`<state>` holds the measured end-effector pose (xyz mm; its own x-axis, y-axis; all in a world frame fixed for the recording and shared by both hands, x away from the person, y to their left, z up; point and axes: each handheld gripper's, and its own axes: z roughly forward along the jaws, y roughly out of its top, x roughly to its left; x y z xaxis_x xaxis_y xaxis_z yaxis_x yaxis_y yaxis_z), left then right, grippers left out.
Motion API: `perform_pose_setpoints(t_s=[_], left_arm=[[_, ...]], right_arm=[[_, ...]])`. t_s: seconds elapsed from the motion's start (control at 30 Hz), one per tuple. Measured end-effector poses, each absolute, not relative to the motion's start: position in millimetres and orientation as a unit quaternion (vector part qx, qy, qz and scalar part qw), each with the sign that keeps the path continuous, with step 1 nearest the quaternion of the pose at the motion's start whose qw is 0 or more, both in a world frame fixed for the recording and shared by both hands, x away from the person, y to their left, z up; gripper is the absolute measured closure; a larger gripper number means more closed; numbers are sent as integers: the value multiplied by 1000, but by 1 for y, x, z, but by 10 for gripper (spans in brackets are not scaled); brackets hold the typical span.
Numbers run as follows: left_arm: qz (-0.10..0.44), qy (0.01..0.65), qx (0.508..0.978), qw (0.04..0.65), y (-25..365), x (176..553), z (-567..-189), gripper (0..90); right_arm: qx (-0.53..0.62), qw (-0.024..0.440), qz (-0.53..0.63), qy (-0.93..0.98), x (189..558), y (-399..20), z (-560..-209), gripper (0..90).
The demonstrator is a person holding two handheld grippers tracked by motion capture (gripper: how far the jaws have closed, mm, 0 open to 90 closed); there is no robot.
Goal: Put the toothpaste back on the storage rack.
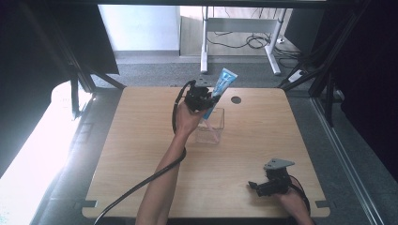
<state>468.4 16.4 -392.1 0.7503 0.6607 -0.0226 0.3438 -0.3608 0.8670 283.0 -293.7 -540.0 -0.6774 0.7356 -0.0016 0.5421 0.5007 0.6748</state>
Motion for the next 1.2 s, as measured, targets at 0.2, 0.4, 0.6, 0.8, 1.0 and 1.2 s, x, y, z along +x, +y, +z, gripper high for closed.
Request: perform_pose_setpoints(t_s=[0.2, 0.4, 0.6, 0.8, 1.0, 1.2], left_arm=[[173, 316, 808, 467, 14, 468, -404, 726], [189, 313, 812, 455, 8, 465, -417, 724], [191, 313, 816, 447, 5, 462, -429, 721], [194, 317, 816, 443, 5, 458, -438, 719], [196, 314, 822, 433, 3, 456, -446, 718], [194, 309, 826, 430, 1, 454, -449, 714]], right_arm=[[374, 146, 332, 853, 283, -294, -540, 0], [374, 146, 332, 853, 283, -294, -540, 0], [374, 146, 333, 854, 283, -294, -540, 0], [374, 146, 332, 854, 283, -293, -540, 0], [373, 146, 332, 854, 283, -293, -540, 0], [373, 146, 332, 854, 283, -293, -540, 0]])
